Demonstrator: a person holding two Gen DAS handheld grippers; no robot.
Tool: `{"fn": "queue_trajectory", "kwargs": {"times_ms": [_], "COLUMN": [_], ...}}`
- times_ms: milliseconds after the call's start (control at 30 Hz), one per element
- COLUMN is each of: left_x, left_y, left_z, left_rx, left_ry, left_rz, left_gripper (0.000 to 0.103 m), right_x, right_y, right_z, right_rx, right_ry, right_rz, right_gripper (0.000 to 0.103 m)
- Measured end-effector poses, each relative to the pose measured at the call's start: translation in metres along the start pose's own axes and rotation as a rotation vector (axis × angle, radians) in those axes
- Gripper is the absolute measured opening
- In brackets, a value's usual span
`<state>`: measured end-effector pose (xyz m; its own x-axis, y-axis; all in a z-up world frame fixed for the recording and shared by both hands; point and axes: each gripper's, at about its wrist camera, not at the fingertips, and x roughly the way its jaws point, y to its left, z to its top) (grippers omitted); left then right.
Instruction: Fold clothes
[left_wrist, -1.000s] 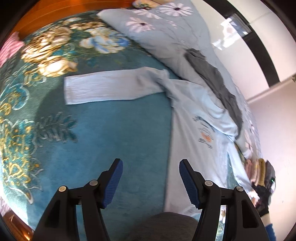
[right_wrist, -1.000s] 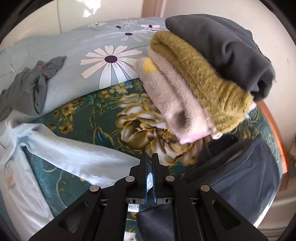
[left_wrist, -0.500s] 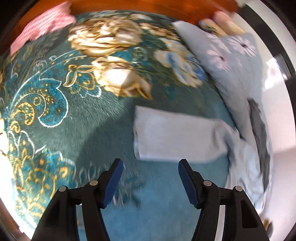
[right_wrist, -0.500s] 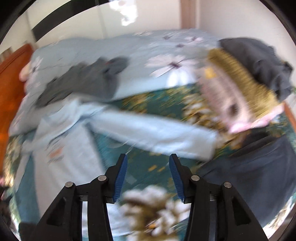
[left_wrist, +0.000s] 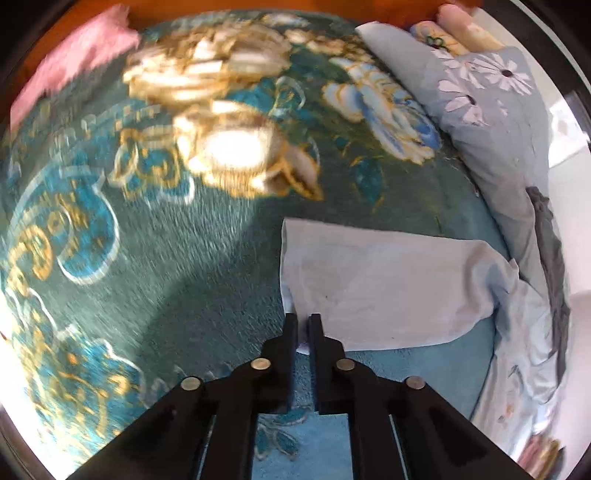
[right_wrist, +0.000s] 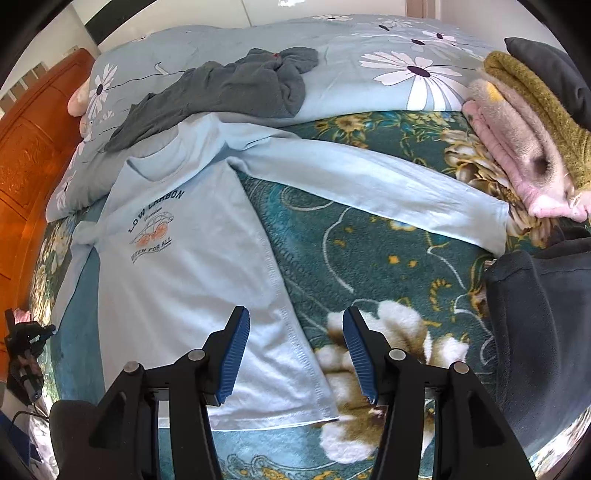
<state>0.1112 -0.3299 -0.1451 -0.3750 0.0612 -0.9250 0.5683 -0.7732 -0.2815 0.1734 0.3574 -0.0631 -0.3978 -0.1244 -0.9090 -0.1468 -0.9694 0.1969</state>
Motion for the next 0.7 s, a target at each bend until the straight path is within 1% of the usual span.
{"fn": "queue_trajectory", "kwargs": {"times_ms": [67, 100, 167, 267, 300, 367, 433, 500, 533, 567, 600, 633, 667, 700], "left_x": [-0.013, -0.020, -0.028, -0.031, -0.034, -0.042, -0.049, -0.060, -0.067, -0.074, -0.079, -0.087, -0.096, -0.106], "left_y": [0.003, 0.007, 0.015, 0.024, 0.024, 0.028, 0.035, 0.041, 0.044, 0.045, 0.042, 0.041, 0.041, 0.040], "left_z": [0.007, 0.014, 0.026, 0.036, 0.036, 0.036, 0.034, 0.028, 0.023, 0.019, 0.015, 0.011, 0.005, 0.000], "left_rx": [0.012, 0.009, 0.020, 0.066, 0.078, 0.075, 0.035, -0.005, -0.014, -0.017, -0.014, -0.008, 0.001, 0.009], "left_ry": [-0.052, -0.080, -0.104, -0.083, -0.088, -0.093, -0.082, -0.073, -0.068, -0.067, -0.072, -0.078, -0.085, -0.091], "left_rz": [0.043, 0.076, 0.145, 0.156, 0.150, 0.119, 0.069, 0.016, -0.019, -0.054, -0.077, -0.108, -0.151, -0.188], "left_gripper": [0.004, 0.003, 0.003, 0.004, 0.006, 0.008, 0.008, 0.012, 0.020, 0.032, 0.038, 0.049, 0.056, 0.058], "right_x": [-0.002, -0.004, -0.007, -0.010, -0.012, -0.015, -0.021, -0.027, -0.031, -0.035, -0.038, -0.042, -0.045, -0.049], "right_y": [0.002, 0.003, 0.004, 0.004, 0.005, 0.007, 0.009, 0.011, 0.011, 0.011, 0.011, 0.011, 0.011, 0.011], "right_z": [-0.001, -0.003, -0.006, -0.011, -0.013, -0.017, -0.021, -0.023, -0.025, -0.027, -0.029, -0.031, -0.034, -0.037], "right_rx": [-0.004, -0.006, -0.006, 0.009, 0.011, 0.014, 0.017, 0.020, 0.027, 0.034, 0.046, 0.059, 0.071, 0.084], "right_ry": [0.003, 0.004, 0.007, 0.014, 0.013, 0.010, 0.002, -0.012, -0.022, -0.029, -0.038, -0.046, -0.054, -0.062], "right_rz": [0.006, 0.007, 0.012, 0.028, 0.034, 0.046, 0.067, 0.088, 0.107, 0.126, 0.149, 0.172, 0.194, 0.225], "right_gripper": [0.054, 0.054, 0.054, 0.054, 0.054, 0.054, 0.054, 0.054, 0.054, 0.055, 0.056, 0.057, 0.057, 0.057]}}
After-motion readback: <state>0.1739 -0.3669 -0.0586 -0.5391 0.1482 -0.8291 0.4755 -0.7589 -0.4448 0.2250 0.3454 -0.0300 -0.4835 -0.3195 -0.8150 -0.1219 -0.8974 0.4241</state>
